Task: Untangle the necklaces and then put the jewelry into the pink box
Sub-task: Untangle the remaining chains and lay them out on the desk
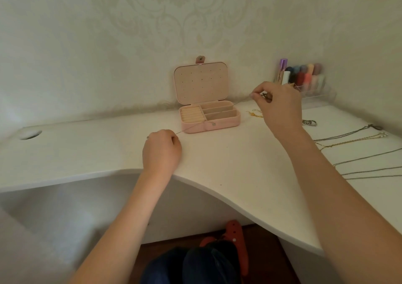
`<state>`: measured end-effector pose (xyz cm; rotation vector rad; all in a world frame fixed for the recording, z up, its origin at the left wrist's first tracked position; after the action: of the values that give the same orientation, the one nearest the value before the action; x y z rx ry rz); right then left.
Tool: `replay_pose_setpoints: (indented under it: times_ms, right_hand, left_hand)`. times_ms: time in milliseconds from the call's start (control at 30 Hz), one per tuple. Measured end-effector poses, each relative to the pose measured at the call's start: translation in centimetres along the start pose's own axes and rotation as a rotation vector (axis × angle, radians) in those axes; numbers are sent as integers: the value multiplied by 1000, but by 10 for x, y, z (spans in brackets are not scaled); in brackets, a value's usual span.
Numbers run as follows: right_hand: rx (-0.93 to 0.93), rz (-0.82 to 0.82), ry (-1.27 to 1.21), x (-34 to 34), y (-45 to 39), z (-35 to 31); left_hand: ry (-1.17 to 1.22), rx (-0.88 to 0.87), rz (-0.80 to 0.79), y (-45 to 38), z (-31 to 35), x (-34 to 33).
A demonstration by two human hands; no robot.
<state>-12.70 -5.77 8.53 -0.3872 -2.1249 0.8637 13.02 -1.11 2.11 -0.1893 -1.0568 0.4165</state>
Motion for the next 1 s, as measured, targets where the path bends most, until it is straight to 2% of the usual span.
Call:
replay_pose_setpoints:
  times_ms: [233,333,467,567,700,733,833,1000]
  right_hand:
    - [-74,42,-45,7,-2,9]
    - [-71,-14,-109,3,-1,2]
    - [-103,-219,-418,-11,0,-13]
    - [-51,-403,-558,-19,4,-32]
    - [-31,-611,-688,-29,12,-45]
    - [-40,-640,-716,-30,13,-45]
    - [-80,-611,-742,-29,11,-39]
    - [-191,-485,-874,-22,7,-30]
  left_hand:
    - [-154,114,-33,-1,-3,-3]
    - [-109,74,-27,-1,0,-1]
    - [183,-168,-11,4,14,1]
    - [459,-299,-74,8,44,3]
    - [929,-248,-527,5,81,-21]
    - [994,-226,-591,6,86,-28]
    - [1124,-169,-621,13,88,-39]
    - [1177,-109,-590,10,80,-42]
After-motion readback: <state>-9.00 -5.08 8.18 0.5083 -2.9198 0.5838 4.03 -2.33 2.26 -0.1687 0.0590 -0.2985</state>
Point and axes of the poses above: each hand's wrist, its own y-axis away from the middle knuckle, its own x-axis out of the back of the hand, z = x × y, the point moved 5 cm from there along -y, towards the middle knuckle, and after that the axes turned 7 degrees about -z, right-handed, at the moved point
